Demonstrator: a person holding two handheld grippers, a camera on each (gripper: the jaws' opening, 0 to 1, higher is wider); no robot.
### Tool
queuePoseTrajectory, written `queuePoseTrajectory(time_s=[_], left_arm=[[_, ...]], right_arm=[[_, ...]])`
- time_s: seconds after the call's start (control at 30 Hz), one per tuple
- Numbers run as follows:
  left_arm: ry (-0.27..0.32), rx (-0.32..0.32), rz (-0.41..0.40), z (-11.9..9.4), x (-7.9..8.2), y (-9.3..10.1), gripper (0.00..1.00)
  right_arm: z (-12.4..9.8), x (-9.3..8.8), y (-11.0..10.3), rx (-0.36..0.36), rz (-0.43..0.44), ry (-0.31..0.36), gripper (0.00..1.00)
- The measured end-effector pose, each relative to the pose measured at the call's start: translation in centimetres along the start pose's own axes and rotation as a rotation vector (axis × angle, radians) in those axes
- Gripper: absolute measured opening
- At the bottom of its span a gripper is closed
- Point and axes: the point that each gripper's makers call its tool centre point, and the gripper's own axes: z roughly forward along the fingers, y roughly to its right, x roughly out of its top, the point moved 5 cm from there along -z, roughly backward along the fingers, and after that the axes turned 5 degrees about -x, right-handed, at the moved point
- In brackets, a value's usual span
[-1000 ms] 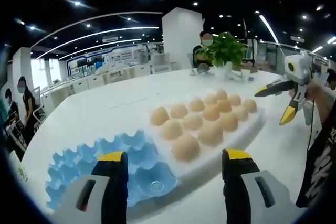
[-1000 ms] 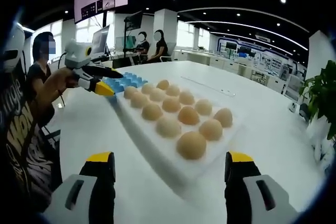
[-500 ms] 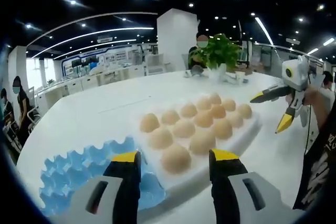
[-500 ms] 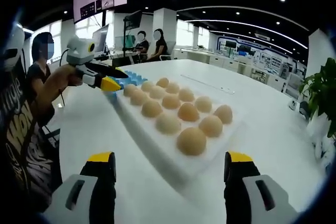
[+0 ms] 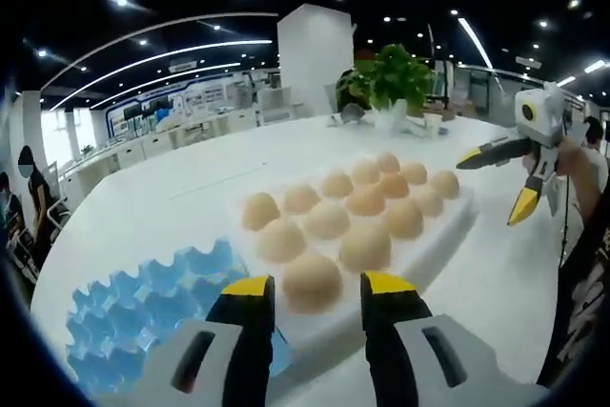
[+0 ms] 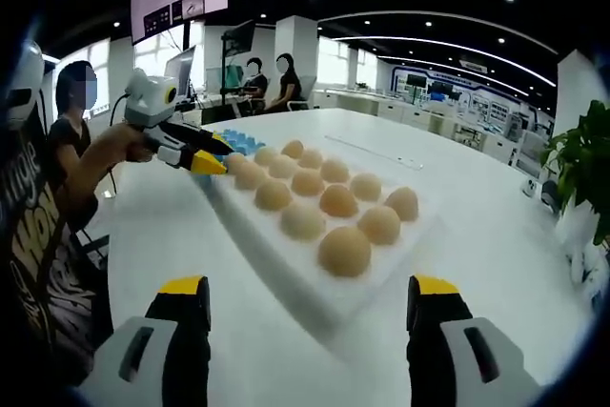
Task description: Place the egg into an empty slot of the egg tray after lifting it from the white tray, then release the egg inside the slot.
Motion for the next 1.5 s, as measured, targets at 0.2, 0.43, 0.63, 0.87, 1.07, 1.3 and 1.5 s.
queuePoseTrajectory(time_s=[0.2,0.43,0.63,0.87,1.07,1.3,1.5], left_arm=[[-0.012,-0.006,-0.008,0.4,-0.3,0.1,0.33],[-0.004,-0.012,-0.021,0.6,-0.3,0.1,0.33],[0.008,-0.02,-0.013,0.6,-0.3,0.3,0.32],[0.008,-0.001,-0.009,0.6,-0.3,-0.8,0.26],[0.011,-0.002,-0.007,0.6,-0.3,-1.1,0.26],[0.018,0.003,-0.023,0.7,-0.3,-2.2,0.26],[0.018,0.006,-0.074,0.6,-0.1,-1.4,0.25]], right_arm=[[-0.1,-0.1,0.0,-0.001,-0.003,-0.005,0.88],[-0.1,-0.2,-0.1,0.0,-0.001,-0.008,0.88],[-0.1,-0.2,-0.1,0.0,-0.002,-0.011,0.88],[0.0,-0.1,-0.2,0.004,-0.007,-0.009,0.88],[0.0,-0.1,-0.3,0.007,-0.01,-0.014,0.88],[-0.1,-0.3,-0.4,0.008,-0.01,-0.017,0.88],[-0.1,-0.4,-0.4,0.009,-0.01,-0.022,0.88]])
